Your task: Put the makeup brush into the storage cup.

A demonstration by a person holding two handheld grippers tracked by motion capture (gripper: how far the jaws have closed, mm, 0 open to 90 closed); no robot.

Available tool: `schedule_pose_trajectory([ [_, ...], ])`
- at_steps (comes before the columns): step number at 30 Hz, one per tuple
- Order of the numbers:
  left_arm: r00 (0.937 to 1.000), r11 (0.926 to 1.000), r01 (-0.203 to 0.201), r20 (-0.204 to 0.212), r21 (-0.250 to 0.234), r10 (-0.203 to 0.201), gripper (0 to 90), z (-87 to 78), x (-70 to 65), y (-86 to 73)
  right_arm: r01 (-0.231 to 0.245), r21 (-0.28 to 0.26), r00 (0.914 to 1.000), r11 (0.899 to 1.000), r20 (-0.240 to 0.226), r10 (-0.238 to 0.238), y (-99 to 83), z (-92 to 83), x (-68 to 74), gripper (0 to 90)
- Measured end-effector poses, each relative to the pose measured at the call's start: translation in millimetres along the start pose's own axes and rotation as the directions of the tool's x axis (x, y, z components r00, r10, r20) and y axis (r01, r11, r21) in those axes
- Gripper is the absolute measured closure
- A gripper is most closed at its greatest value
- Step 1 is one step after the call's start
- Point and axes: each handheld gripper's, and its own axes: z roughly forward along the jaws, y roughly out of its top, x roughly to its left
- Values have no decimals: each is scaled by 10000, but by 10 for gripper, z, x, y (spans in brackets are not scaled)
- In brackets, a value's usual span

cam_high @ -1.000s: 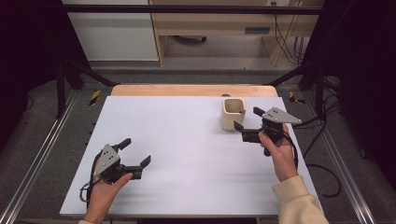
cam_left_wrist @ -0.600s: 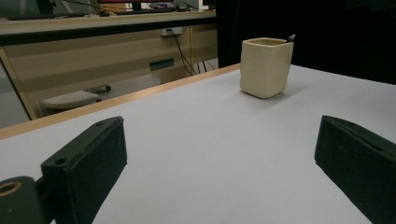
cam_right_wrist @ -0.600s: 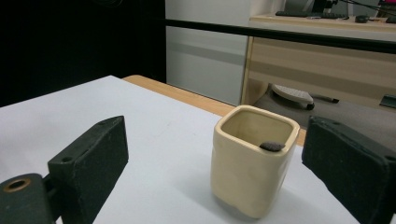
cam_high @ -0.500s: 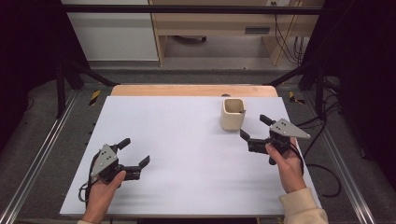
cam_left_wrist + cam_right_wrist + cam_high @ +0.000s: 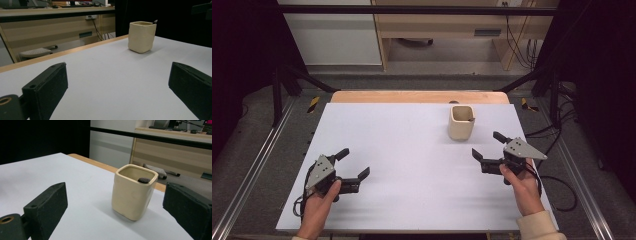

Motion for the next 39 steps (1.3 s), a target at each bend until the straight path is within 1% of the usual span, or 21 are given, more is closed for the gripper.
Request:
schedule_pose_trajectory([
  [7,10000,10000,-27,-8,-14,27,19,-50,41,-9,129,6,9998,9999,-116,-129,-6,-50,26,60],
  [12,10000,9999,-72,-8,-106,72,19,-74,51,-9,208,22,9997,9998,-119,-207,-47,-110,40,70],
  [16,9999,9999,-161,29,13,161,19,-82,62,-18,343,39,9994,9994,-2,-343,-96,-156,43,81],
  [18,9998,9998,-194,60,24,194,19,-85,60,-20,378,59,9993,9993,-64,-377,-117,-180,44,79],
  [21,9996,9996,-274,-13,66,274,19,-92,62,-21,302,186,9995,9994,-8,-302,-156,-203,45,45],
  [23,9996,9996,-267,-45,53,267,19,-98,66,-21,237,279,9997,9993,-22,-237,-191,-213,38,39],
  [29,9994,9994,-348,-28,26,348,17,-129,84,-29,79,334,9996,9994,-261,-71,-295,-264,60,37],
  [31,9990,9990,-440,-2,-41,440,16,-140,90,-29,-5,321,9991,9995,-430,19,-334,-280,71,38],
  [33,9986,9985,-530,24,-143,530,16,-155,90,-25,4,416,9986,9991,-530,18,-378,-293,86,38],
  [35,9978,9976,-662,92,-195,664,15,-167,88,-23,-10,462,9985,9989,-553,36,-414,-307,91,40],
  [38,9970,9970,-747,172,-218,750,14,-179,81,-23,-185,417,9980,9990,-597,210,-454,-329,88,42],
  [39,9963,9963,-835,199,-207,839,14,-185,83,-21,-237,398,9977,9989,-620,261,-463,-336,87,43],
])
